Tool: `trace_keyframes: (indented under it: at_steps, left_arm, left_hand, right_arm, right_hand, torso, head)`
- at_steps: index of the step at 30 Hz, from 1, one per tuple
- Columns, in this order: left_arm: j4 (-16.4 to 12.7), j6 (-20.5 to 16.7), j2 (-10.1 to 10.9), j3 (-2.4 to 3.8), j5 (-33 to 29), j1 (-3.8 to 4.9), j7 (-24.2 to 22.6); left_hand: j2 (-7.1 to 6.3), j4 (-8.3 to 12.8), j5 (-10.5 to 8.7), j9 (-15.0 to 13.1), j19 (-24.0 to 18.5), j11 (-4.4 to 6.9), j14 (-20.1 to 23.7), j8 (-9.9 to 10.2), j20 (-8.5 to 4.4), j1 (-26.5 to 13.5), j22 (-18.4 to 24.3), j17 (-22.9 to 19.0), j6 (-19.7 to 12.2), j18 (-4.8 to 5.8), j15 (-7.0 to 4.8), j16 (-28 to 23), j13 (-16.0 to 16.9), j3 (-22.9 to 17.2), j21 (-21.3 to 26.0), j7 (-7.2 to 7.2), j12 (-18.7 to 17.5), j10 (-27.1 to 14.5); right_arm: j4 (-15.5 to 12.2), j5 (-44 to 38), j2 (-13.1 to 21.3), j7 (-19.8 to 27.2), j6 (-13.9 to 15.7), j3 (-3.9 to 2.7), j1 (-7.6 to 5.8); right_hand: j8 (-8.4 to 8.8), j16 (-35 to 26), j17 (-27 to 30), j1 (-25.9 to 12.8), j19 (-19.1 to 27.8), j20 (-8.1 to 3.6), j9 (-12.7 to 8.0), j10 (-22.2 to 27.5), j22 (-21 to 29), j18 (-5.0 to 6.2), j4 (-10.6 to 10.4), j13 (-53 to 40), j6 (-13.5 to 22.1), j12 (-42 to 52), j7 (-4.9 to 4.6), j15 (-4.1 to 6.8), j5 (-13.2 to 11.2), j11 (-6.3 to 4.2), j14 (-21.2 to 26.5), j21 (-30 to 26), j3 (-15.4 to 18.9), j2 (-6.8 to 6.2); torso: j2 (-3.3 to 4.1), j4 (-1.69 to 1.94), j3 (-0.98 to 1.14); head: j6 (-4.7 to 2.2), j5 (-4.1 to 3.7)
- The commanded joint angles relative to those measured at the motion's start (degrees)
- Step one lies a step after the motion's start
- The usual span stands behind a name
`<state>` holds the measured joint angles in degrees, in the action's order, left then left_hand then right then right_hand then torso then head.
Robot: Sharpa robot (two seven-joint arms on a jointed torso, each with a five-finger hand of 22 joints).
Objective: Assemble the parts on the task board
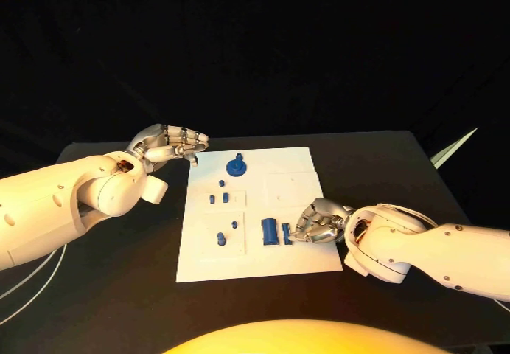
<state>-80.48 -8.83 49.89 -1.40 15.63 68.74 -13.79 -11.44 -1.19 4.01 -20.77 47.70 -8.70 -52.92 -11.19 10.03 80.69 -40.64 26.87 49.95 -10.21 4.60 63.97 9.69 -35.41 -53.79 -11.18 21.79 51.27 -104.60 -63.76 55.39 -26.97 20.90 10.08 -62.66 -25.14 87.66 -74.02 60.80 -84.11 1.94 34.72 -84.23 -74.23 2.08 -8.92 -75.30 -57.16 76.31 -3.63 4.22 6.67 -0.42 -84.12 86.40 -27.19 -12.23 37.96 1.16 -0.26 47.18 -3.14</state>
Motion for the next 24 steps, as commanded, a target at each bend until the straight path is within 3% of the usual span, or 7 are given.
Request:
trace_keyframes:
  at_steps: [1,9,10,12,14,20,24]
  left_arm:
    - [0.0,-0.2,-0.2,-0.01,-0.5,-0.05,-0.6]
    - [0.4,-0.5,-0.5,-0.07,-6.0,-0.99,-2.8]
    - [0.5,-0.6,-0.6,-0.07,-7.1,-1.15,-3.3]
    - [1.1,-0.7,-0.9,-0.07,-9.1,-1.4,-4.3]
    - [1.9,-0.9,-1.3,-0.07,-11.3,-1.6,-5.5]
    - [6.9,-2.6,-4.0,-0.05,-17.2,-2.0,-10.1]
    - [10.9,-3.7,-6.4,-0.03,-19.0,-2.15,-12.3]
  left_hand:
    - [0.41,-0.3,1.22,0.1,0.2,0.0,0.2,-0.7,-0.08,-0.5,0.7,-0.7,-0.2,-0.28,-0.05,-0.8,-0.7,1.6,1.0,-0.66,0.8,-1.0]
    - [0.27,-1.1,1.19,0.3,-1.9,-0.13,3.0,-0.6,0.37,-1.4,2.0,-2.1,-0.8,-0.21,0.35,-3.4,-0.8,1.7,3.6,-0.73,1.5,-1.0]
    - [0.23,-1.5,1.11,0.3,-2.7,-0.19,4.0,-0.6,0.6,-1.7,2.8,-3.0,-1.0,-0.19,0.55,-5.1,-0.9,1.8,5.2,-0.74,1.7,-1.1]
    - [0.18,-1.8,1.02,0.4,-3.5,-0.24,5.0,-0.6,0.87,-1.9,4.0,-4.2,-1.2,-0.17,0.8,-7.7,-0.9,1.9,7.2,-0.73,2.0,-1.0]
    - [0.2,-2.4,0.98,0.3,-3.8,-0.28,5.3,-0.7,1.38,-2.1,6.4,-6.2,-1.5,-0.22,1.12,-12.0,-1.1,2.4,10.8,-0.67,2.4,-0.8]
    - [-0.37,-5.0,0.83,-0.3,-5.9,-1.38,6.2,-1.5,4.57,-2.5,18.0,-12.2,-2.8,-0.13,3.4,-32.7,-5.3,2.4,28.3,1.03,-4.2,2.3]
    - [-0.27,-5.9,0.84,0.8,-6.4,-1.73,8.9,-0.8,6.21,-2.4,24.8,-13.7,-4.0,-0.04,4.5,-42.4,-6.0,3.7,37.6,1.8,-10.3,1.9]
  right_arm:
    - [-0.2,2.8,0.5,4.6,2.4,-0.19,-0.85]
    - [6.3,20.9,-0.6,25.2,7.2,-0.52,-3.28]
    - [7.9,24.1,-1.1,27.9,7.1,-0.58,-3.65]
    - [11.2,29.3,-2.2,32.1,6.7,-0.68,-4.33]
    - [14.9,33.6,-3.5,35.8,5.8,-0.85,-4.86]
    - [28.0,43.7,-9.0,44.3,2.0,-1.73,-5.59]
    - [35.9,47.9,-12.7,47.6,-0.1,-2.21,-5.72]
  right_hand:
    - [2.18,-0.2,-11.4,-0.3,-4.6,-0.02,-0.7,0.1,-14.4,-1.07,-0.8,-7.0,1.3,-1.4,-0.72,-0.28,1.1,0.33,-4.9,-1.7,3.6,-1.46]
    - [5.31,-4.3,-5.4,3.7,-0.4,1.38,-1.4,5.7,-9.9,1.79,-1.1,-1.8,5.4,-11.6,-2.64,-1.73,1.1,2.07,-3.2,-17.9,6.4,0.02]
    - [6.04,-9.4,1.1,5.7,3.4,2.06,-1.4,11.8,-5.9,3.72,-0.8,3.7,6.8,-21.7,-3.45,-2.41,1.1,2.83,-0.5,-30.5,6.2,0.63]
    - [6.21,-13.7,6.1,6.8,6.1,2.46,-1.2,16.0,-2.4,5.11,-0.9,7.9,7.5,-28.4,-3.8,-2.88,1.1,3.25,1.7,-39.8,6.2,0.93]
    - [7.02,-26.4,19.1,9.4,14.4,3.61,-1.8,24.4,7.5,8.19,-0.3,15.7,9.7,-40.0,-5.07,-3.98,1.1,4.49,9.1,-64.3,4.8,1.5]
    - [9.47,-55.6,37.4,13.0,21.2,7.18,-6.5,27.1,26.7,8.65,-0.7,41.7,11.1,-58.6,-6.91,-7.25,0.8,7.85,22.7,-82.1,-3.5,0.43]
    - [12.38,-69.4,45.5,13.4,28.8,10.74,-9.6,27.5,41.6,8.47,1.2,56.2,10.6,-66.8,-7.51,-10.65,1.0,9.21,28.6,-83.0,-5.2,0.21]
  torso:
    - [-0.13,0.0,-0.09]
    - [-0.95,-0.39,-0.56]
    - [-1.07,-0.47,-0.62]
    - [-1.34,-0.62,-0.74]
    - [-1.57,-0.68,-0.78]
    - [-2.6,-0.56,-0.75]
    - [-3.2,-0.43,-0.69]
  head:
    - [-0.59,-0.14]
    - [-2.25,0.0]
    - [-2.78,0.05]
    - [-3.47,0.1]
    - [-4.13,0.21]
    - [-6.58,0.83]
    - [-8.05,1.15]
